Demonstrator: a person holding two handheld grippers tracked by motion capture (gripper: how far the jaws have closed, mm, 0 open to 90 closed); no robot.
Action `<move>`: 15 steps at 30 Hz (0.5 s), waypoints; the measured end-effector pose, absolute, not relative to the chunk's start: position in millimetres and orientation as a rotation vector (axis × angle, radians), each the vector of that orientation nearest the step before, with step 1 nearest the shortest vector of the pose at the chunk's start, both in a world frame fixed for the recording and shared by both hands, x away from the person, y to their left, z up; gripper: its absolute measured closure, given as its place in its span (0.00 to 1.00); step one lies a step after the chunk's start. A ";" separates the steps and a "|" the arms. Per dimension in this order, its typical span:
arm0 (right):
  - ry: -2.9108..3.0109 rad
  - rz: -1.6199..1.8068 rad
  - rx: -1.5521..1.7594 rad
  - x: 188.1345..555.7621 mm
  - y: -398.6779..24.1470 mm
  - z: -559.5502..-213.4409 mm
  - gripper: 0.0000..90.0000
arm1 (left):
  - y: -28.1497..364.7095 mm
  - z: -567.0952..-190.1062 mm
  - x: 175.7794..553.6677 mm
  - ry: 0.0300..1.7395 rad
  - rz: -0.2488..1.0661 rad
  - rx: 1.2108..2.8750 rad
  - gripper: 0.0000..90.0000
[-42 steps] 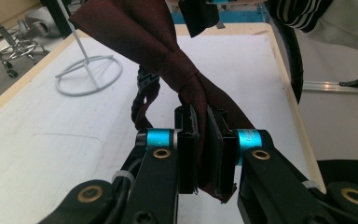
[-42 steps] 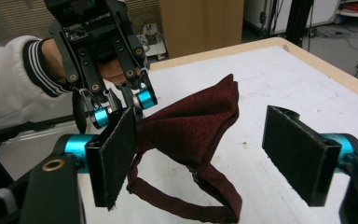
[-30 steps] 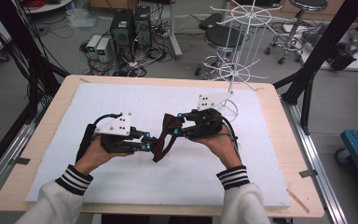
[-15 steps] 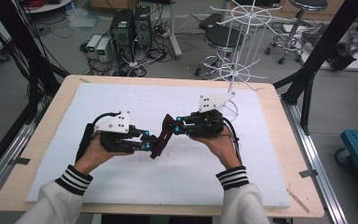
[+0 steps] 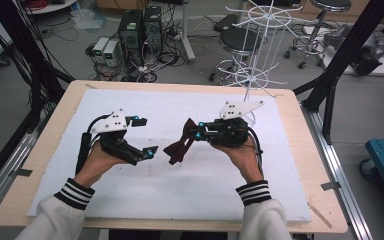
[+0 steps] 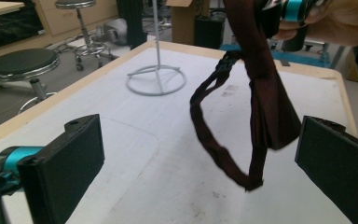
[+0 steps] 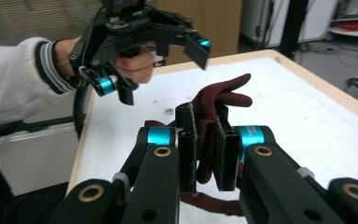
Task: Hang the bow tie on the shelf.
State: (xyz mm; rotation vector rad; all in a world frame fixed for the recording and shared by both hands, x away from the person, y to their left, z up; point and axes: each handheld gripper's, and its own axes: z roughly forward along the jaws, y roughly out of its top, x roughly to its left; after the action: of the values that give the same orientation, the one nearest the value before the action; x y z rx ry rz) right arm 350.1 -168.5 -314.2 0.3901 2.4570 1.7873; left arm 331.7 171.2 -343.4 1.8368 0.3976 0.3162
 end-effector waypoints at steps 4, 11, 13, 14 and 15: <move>2.430 1.797 0.418 349.8 -174.1 -313.1 0.92 | 177.0 -345.7 330.0 0.394 0.322 1.834 0.02; 2.364 1.776 0.481 346.4 -186.2 -309.8 0.92 | 195.8 -350.6 324.7 0.436 0.383 1.785 0.02; 2.327 1.769 0.516 345.1 -191.8 -308.9 0.92 | 201.7 -352.8 323.5 0.452 0.404 1.780 0.02; 2.309 1.772 0.527 344.4 -194.5 -308.8 0.92 | 204.5 -353.8 323.1 0.463 0.418 1.780 0.02; 2.294 1.769 0.543 343.8 -197.3 -308.6 0.92 | 206.5 -354.9 322.6 0.470 0.421 1.773 0.02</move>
State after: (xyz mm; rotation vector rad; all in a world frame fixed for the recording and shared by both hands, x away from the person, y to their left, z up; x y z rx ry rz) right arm 343.8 -197.3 -308.6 0.5432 2.2939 1.7690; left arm 322.6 206.5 -354.9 1.7732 0.4697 0.4214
